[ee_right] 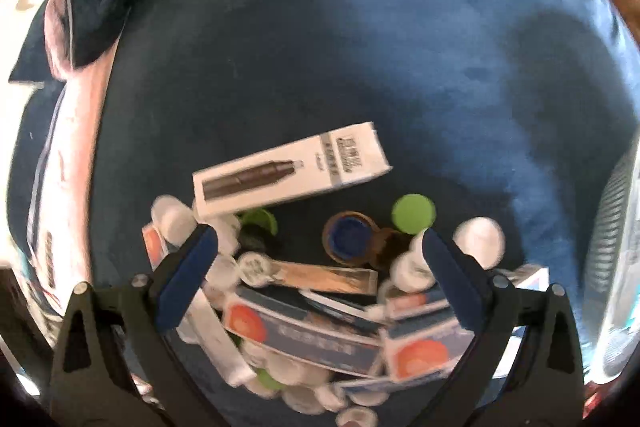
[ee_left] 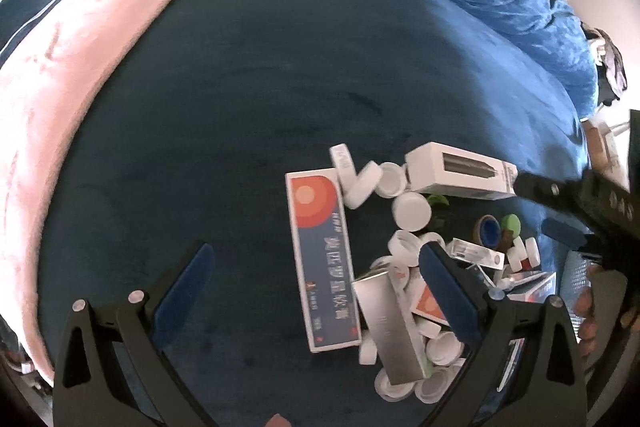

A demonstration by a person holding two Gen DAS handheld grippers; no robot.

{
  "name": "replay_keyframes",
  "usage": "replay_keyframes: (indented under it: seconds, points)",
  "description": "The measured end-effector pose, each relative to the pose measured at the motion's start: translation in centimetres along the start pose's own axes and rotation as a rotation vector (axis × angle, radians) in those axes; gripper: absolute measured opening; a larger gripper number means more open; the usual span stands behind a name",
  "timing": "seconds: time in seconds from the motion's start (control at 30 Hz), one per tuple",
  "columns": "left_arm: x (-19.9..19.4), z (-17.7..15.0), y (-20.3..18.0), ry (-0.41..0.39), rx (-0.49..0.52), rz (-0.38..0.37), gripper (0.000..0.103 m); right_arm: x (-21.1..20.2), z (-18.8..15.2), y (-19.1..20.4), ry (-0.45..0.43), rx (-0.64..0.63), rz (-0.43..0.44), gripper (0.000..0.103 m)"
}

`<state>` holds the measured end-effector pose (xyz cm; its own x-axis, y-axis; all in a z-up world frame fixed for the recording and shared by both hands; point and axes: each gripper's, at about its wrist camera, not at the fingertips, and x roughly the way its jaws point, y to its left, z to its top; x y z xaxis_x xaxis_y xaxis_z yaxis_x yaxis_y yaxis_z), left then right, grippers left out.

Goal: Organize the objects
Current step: 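Move both grippers back over the pile of medicine boxes, then grasp the white nose-trimmer box with the right gripper while the left grasps an ointment box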

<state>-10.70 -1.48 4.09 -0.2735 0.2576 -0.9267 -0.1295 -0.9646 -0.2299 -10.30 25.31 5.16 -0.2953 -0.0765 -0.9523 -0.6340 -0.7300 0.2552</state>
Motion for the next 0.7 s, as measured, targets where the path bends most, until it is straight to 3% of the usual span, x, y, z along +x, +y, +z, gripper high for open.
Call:
replay_keyframes:
  seconds: [0.27, 0.47, 0.57, 0.7]
  points:
    - [-0.2, -0.2, 1.0, -0.008, -0.008, 0.016, 0.102, 2.7, 1.4, 0.7, -0.007, 0.226, 0.128, 0.102]
    - [0.1, -0.1, 1.4, 0.009, -0.020, 0.010, 0.102, 5.5, 2.0, 0.2, 0.024, 0.399, 0.132, 0.099]
    - [0.3, 0.2, 1.4, 0.015, -0.021, 0.005, 0.102, 6.3, 2.1, -0.2, 0.042, 0.446, 0.100, 0.090]
    - [0.9, 0.4, 1.2, 0.028, -0.015, 0.002, 0.102, 6.8, 1.9, -0.3, 0.065, 0.442, 0.095, 0.063]
